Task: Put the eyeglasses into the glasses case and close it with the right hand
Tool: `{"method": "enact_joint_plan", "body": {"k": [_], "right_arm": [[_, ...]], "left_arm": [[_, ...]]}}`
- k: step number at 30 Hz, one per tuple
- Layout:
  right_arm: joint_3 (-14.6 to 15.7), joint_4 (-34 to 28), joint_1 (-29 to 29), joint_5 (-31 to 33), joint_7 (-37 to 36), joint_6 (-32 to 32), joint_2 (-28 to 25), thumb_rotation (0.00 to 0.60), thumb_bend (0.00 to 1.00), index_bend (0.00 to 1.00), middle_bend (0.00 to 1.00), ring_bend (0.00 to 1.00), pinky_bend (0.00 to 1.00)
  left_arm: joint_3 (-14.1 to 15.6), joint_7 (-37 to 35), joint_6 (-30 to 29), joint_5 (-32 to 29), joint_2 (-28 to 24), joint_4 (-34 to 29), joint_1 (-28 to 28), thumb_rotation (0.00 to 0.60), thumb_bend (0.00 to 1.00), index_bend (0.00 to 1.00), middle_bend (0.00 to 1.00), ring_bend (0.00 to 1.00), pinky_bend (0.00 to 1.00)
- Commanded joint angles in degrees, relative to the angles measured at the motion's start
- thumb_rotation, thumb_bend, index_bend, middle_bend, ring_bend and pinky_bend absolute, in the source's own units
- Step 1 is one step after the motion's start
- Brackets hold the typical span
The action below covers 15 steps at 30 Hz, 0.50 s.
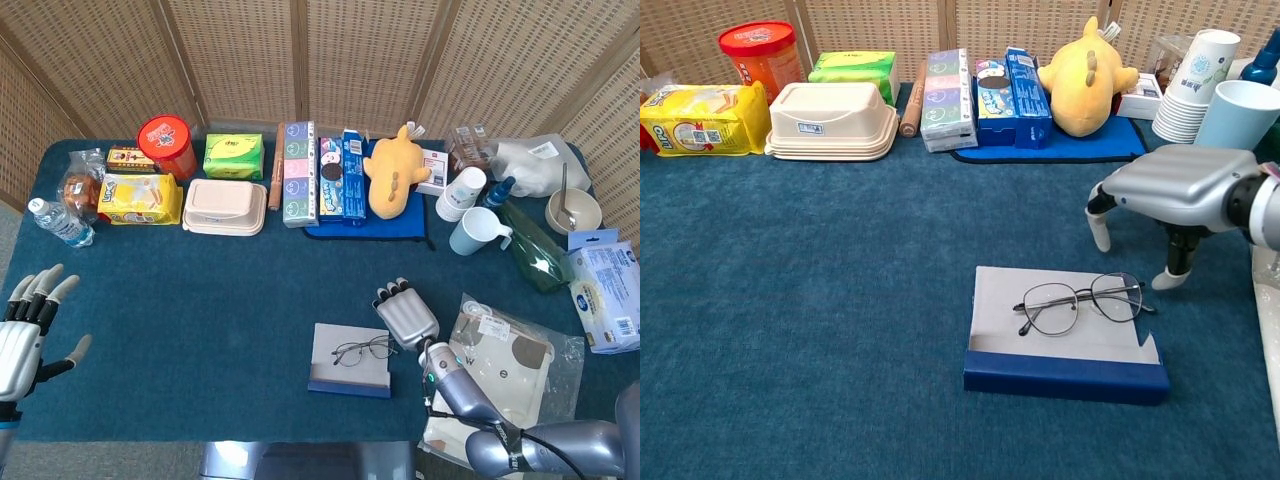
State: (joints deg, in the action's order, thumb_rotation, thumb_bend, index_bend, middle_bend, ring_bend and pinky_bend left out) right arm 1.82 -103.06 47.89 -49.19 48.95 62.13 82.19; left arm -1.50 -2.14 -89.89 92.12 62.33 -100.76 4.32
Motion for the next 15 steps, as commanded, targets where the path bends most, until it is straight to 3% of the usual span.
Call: {"method": "enact_joint_plan", "body": {"k": [1,15], "right_arm": [[-0.1,-0.3,0.2,0.0,0.4,-0.2,0.6,0.6,0.0,0.41,0.26,0.19,0.19],[0.1,-4.4,0.3,0.9,3.8,1.5,1.8,0.6,0.0,0.41,0.26,0.19,0.19]], "left_arm": [[0.0,-0.2,-0.1,0.0,0.0,0.1,-0.1,0.6,0.28,0.09,0.03,0.0,0.0],[0.1,-2.3,-0.5,0.1,0.1,1.4,-0.3,0.6,0.28,0.09,0.03,0.0,0.0]]}}
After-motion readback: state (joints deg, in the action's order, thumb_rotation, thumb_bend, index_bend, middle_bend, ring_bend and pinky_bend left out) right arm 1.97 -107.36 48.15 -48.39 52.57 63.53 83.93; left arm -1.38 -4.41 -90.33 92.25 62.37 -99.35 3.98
